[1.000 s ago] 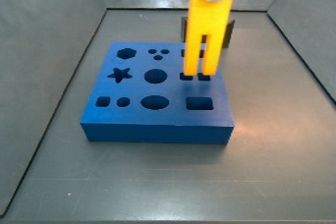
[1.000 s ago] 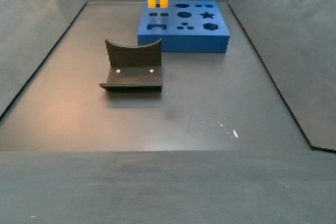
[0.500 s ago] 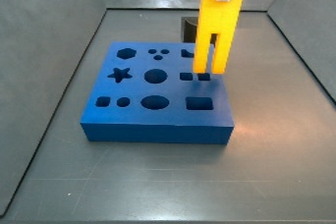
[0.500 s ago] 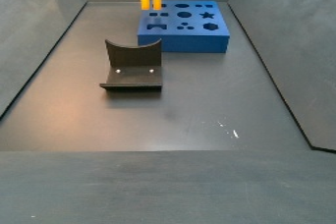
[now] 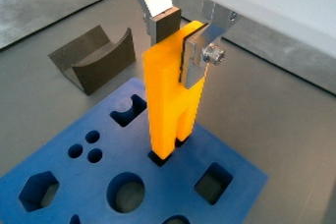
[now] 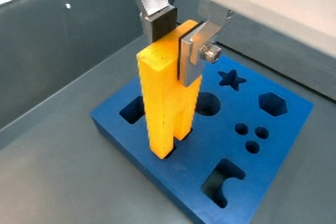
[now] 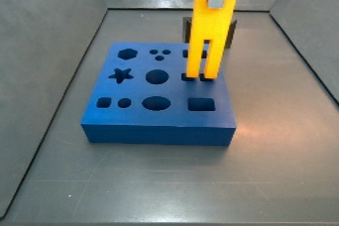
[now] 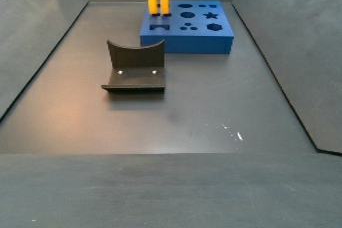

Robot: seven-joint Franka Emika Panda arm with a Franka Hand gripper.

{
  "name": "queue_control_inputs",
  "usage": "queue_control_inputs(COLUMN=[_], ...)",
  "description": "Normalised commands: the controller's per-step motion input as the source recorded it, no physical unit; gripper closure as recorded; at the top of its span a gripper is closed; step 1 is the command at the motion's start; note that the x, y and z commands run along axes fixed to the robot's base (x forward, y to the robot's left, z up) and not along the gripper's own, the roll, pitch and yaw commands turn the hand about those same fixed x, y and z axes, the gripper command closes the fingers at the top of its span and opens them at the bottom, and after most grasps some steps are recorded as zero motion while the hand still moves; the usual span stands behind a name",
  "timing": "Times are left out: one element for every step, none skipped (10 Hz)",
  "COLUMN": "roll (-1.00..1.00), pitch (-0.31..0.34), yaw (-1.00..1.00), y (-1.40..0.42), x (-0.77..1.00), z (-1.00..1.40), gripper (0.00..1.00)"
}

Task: Insert the double-square object.

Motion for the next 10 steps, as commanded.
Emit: queue_control_inputs(roll=[0.02,0.04,0.05,0.03,0.03,0.08,0.09,0.09,0.16,0.00], pitch=[0.000,0.000,0.000,0.000,-0.003,0.000,0.000,0.000,0.021,0.000], yaw=[0.00,0.00,0.00,0.00,0.00,0.00,0.00,0.00,0.00,0.00], y=[0.00,0.00,0.00,0.00,0.00,0.00,0.00,0.00,0.00,0.00], x=[-0.08,-0.01,0.00,0.05,0.03,0.00,0.00,0.00,0.00,0.00], z=[-0.19,-0.29,-0.41,-0.60,-0.78,-0.83,-0.83,-0.81,-0.23,0.00], gripper=[1.00,1.00,1.00,1.00,1.00,1.00,1.00,1.00,1.00,1.00])
